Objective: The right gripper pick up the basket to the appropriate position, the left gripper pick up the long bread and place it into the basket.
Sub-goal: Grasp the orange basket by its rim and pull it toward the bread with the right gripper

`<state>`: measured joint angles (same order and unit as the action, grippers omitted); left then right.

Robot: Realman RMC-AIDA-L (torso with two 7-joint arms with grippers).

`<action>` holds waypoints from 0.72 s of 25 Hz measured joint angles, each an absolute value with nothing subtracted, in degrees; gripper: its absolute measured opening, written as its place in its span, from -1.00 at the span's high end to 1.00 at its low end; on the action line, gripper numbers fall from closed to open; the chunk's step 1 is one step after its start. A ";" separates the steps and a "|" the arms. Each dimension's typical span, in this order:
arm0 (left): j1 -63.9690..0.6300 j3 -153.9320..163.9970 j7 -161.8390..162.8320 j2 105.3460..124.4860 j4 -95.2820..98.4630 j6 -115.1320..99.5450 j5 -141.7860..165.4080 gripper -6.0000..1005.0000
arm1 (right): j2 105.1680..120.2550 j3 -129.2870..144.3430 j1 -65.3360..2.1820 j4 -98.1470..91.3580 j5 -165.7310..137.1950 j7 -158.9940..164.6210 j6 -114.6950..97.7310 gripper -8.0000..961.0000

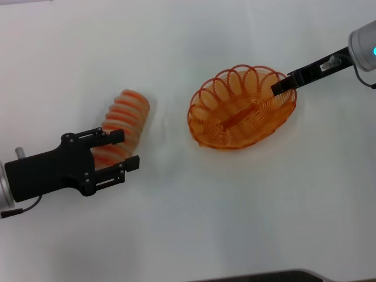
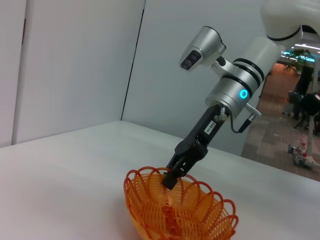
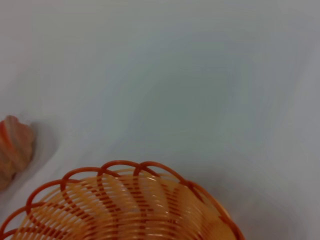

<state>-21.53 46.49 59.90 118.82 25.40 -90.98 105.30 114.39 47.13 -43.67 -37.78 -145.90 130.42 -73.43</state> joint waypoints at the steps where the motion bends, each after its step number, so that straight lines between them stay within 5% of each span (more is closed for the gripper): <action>1: -21.53 46.49 59.88 118.82 25.40 -90.96 105.30 -0.28 | 114.44 47.60 -43.70 -37.78 -145.90 130.71 -73.20 0.14; 5: -21.53 46.49 59.84 118.82 25.40 -90.96 105.30 -0.28 | 114.67 48.32 -43.76 -37.78 -145.90 131.30 -72.60 0.50; 18: -21.53 46.35 59.85 119.30 25.74 -90.52 105.29 -0.28 | 114.74 47.12 -43.08 -37.79 -145.55 135.96 -73.17 0.76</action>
